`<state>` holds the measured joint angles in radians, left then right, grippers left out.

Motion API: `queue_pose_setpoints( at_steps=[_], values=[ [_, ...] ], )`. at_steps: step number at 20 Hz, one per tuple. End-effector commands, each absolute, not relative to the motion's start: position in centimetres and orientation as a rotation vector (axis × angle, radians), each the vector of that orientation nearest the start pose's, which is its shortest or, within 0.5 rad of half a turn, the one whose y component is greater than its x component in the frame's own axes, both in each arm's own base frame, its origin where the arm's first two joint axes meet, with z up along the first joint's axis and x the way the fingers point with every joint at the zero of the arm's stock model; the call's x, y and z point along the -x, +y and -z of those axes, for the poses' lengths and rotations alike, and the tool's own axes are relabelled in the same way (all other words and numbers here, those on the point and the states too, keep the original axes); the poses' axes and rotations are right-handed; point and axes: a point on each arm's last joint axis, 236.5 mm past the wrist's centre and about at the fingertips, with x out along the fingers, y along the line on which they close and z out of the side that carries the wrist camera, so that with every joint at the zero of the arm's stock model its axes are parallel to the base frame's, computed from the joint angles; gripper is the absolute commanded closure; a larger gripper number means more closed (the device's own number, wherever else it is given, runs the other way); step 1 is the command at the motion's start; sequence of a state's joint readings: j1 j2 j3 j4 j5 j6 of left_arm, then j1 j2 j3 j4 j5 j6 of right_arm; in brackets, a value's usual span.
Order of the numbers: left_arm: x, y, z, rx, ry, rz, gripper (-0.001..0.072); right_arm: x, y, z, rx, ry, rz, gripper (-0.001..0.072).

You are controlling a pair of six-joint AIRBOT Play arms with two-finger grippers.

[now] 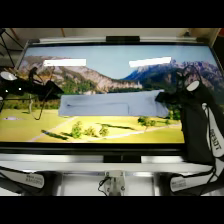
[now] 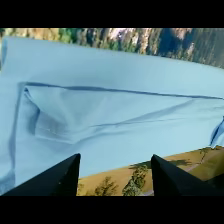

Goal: Fold the shirts.

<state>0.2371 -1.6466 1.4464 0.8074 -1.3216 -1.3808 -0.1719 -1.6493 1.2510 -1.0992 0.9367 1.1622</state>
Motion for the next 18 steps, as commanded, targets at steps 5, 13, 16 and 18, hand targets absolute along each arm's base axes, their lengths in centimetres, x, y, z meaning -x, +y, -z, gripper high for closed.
queue_pose_setpoints(
  at_steps=[5,13,16,18],
  values=[
    [-44.0,-8.2,-7.4,0.601,1.195,0.469,0.0168,-43.8,2.8,12.8,-0.336,1.373,-0.268,0.0166],
    [-44.1,-17.1,-7.3,0.458,1.153,0.616,0.0667,-44.2,9.5,2.0,-0.421,1.276,-0.519,0.0655],
    [-44.7,-25.2,-5.2,0.451,1.12,0.694,0.0667,-42.9,11.0,-7.0,-0.435,1.189,-0.571,0.0655],
    [-42.9,-31.7,-2.6,0.5,1.178,0.774,0.0667,-41.5,11.3,-12.0,-0.454,1.135,-0.558,0.0654]
  ],
)
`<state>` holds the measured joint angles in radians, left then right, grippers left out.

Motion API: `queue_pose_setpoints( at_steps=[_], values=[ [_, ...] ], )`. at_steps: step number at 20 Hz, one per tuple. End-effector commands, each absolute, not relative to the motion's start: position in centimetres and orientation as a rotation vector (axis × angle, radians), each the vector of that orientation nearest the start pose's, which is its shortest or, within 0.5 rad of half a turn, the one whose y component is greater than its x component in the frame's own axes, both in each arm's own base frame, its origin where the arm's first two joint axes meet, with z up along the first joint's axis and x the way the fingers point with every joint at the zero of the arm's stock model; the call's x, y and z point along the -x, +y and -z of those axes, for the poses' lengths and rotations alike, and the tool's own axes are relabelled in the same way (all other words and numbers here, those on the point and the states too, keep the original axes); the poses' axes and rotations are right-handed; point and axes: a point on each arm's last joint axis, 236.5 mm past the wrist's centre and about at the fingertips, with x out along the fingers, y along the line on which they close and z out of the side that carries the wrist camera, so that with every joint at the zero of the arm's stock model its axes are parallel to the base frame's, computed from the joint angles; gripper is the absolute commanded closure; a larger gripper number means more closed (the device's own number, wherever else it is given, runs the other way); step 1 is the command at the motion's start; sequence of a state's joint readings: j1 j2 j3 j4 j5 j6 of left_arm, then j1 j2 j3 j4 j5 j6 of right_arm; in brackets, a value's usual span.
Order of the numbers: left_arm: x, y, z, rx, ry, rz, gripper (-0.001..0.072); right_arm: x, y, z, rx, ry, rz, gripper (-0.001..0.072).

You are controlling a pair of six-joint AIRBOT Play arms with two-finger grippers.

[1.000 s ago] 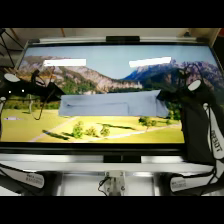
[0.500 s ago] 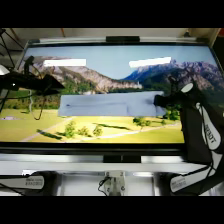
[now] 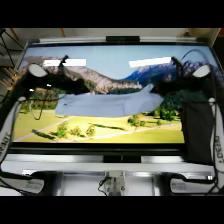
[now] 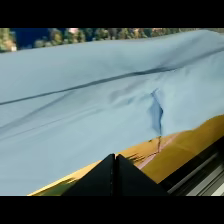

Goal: Fold the shirts.

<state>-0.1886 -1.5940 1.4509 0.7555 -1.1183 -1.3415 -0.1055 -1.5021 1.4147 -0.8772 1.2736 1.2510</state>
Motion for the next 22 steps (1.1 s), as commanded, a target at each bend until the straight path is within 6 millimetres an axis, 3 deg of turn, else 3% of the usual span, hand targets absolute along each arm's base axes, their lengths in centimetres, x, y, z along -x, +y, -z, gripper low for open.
queue_pose_setpoints(
  at_steps=[1,4,8,10,12,15,18,20,22],
  values=[
    [-42.0,-34.4,-1.1,0.522,1.203,0.798,0.0667,-40.7,11.4,-14.0,-0.457,1.11,-0.555,0.0654],
    [-39.8,-40.5,2.4,0.581,1.248,0.82,0.0667,-38.0,11.9,-18.1,-0.474,1.067,-0.549,0.0654],
    [-37.0,-45.8,5.7,0.721,1.324,0.812,0.0667,-35.4,13.3,-22.0,-0.538,1.017,-0.592,0.0654],
    [-37.0,-46.8,5.8,0.761,1.313,0.819,0.0668,-35.0,14.0,-23.0,-0.566,1.002,-0.624,0.0653],
    [-38.5,-45.2,4.7,0.757,1.28,0.828,0.067,-35.5,14.0,-22.9,-0.573,0.998,-0.619,0.0653],
    [-43.2,-38.1,0.6,0.706,1.18,0.804,0.067,-37.8,13.9,-21.5,-0.599,0.992,-0.611,0.0654],
    [-48.5,-26.9,-7.3,0.696,0.987,0.714,0.067,-41.5,15.9,-18.7,-0.605,0.983,-0.626,0.0654],
    [-50.3,-19.0,-13.7,0.725,0.824,0.632,0.067,-43.5,20.5,-15.8,-0.605,0.993,-0.683,0.0653],
    [-49.8,-12.6,-19.1,0.724,0.695,0.57,0.067,-44.8,26.6,-13.0,-0.62,0.988,-0.756,0.0653]
  ],
)
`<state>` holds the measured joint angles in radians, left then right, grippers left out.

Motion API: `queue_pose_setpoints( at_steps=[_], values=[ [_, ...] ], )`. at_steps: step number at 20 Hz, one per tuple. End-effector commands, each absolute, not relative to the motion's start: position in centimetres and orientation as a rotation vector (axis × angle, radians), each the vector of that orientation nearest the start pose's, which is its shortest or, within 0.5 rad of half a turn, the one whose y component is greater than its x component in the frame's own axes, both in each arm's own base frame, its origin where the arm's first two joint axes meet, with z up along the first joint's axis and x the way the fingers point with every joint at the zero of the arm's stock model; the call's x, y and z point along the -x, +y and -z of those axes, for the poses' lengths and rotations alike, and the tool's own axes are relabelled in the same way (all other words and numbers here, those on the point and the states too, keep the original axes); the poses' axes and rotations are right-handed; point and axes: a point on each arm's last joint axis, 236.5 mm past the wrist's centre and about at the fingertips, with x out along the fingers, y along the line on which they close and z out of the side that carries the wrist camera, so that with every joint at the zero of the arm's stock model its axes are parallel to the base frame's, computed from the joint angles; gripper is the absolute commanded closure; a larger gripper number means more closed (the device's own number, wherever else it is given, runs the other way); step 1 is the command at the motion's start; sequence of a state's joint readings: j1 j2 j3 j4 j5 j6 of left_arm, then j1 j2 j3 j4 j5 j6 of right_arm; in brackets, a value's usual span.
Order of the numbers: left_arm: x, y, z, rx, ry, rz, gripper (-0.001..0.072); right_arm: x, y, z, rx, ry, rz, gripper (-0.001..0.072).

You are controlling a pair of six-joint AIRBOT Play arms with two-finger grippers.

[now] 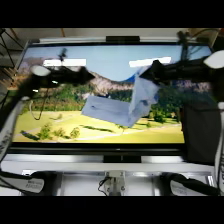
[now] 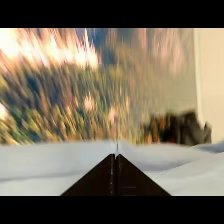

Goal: Fold the shirts.

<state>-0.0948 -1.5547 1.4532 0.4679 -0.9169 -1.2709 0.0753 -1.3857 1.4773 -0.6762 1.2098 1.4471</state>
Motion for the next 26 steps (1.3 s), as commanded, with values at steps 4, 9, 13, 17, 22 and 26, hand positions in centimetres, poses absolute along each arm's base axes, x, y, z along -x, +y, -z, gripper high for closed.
queue_pose_setpoints(
  at_steps=[4,9,13,17,22,26],
  values=[
    [-45.5,-8.0,-23.2,0.592,0.658,0.524,0.067,-44.4,37.5,-4.5,-0.681,1.07,-0.785,0.0643],
    [-42.3,-10.1,-21.7,0.529,0.737,0.553,0.0669,-42.5,41.6,0.6,-0.743,1.172,-0.794,0.0035],
    [-42.1,-11.1,-20.3,0.529,0.764,0.566,0.0669,-42.6,33.0,-2.2,-0.56,1.221,-0.793,0.0036],
    [-42.2,-11.2,-20.3,0.521,0.756,0.568,0.0669,-40.1,13.4,2.0,-0.097,1.49,-0.305,0.0036],
    [-42.2,-11.4,-20.4,0.503,0.748,0.577,0.0669,-36.4,15.4,7.4,-0.37,1.596,-0.307,0.0036],
    [-42.2,-11.4,-20.4,0.5,0.747,0.578,0.0669,-38.2,17.3,9.2,-0.562,1.514,-0.262,0.0036]
  ],
)
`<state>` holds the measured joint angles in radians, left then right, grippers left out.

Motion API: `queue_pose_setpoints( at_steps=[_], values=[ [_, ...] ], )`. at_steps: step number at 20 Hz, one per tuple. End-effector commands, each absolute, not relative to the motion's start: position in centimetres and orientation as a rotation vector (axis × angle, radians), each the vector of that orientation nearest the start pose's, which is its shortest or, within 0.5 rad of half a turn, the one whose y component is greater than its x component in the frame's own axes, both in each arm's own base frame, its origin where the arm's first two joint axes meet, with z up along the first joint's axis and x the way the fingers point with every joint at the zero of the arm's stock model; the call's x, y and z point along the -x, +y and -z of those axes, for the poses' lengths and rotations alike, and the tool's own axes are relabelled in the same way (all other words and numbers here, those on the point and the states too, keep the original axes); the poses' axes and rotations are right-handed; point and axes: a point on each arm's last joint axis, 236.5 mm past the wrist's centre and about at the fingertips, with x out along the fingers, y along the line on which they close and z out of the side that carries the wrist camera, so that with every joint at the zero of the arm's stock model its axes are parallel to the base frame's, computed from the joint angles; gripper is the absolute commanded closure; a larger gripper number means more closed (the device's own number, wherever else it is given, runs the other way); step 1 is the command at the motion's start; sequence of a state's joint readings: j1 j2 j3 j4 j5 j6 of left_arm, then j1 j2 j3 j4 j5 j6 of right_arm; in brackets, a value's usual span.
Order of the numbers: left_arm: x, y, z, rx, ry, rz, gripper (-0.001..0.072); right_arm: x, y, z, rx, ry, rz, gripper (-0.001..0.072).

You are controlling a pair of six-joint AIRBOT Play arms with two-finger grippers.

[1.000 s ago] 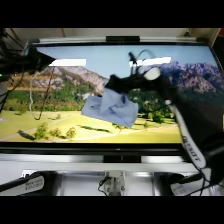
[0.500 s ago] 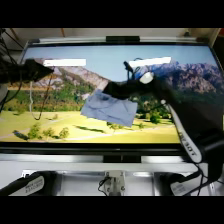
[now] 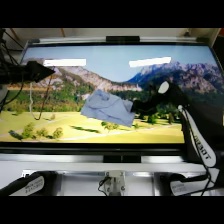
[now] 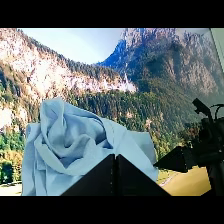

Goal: Fold the shirts.

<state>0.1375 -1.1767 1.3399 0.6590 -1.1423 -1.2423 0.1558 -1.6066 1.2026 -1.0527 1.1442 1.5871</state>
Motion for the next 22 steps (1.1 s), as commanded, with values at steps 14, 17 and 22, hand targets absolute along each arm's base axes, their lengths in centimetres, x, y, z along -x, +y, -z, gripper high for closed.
queue_pose_setpoints(
  at_steps=[14,17,22],
  values=[
    [-42.2,-11.4,-20.4,0.501,0.747,0.579,0.0669,-49.3,17.0,-11.5,-0.589,0.865,-0.553,0.0655],
    [-42.2,-11.4,-20.4,0.501,0.747,0.578,0.0669,-49.5,8.2,-19.7,-0.538,0.685,-0.422,0.0655],
    [-42.2,-11.4,-20.4,0.501,0.747,0.578,0.0668,-45.3,-7.5,-24.5,-0.593,0.551,-0.092,0.0655]
  ],
)
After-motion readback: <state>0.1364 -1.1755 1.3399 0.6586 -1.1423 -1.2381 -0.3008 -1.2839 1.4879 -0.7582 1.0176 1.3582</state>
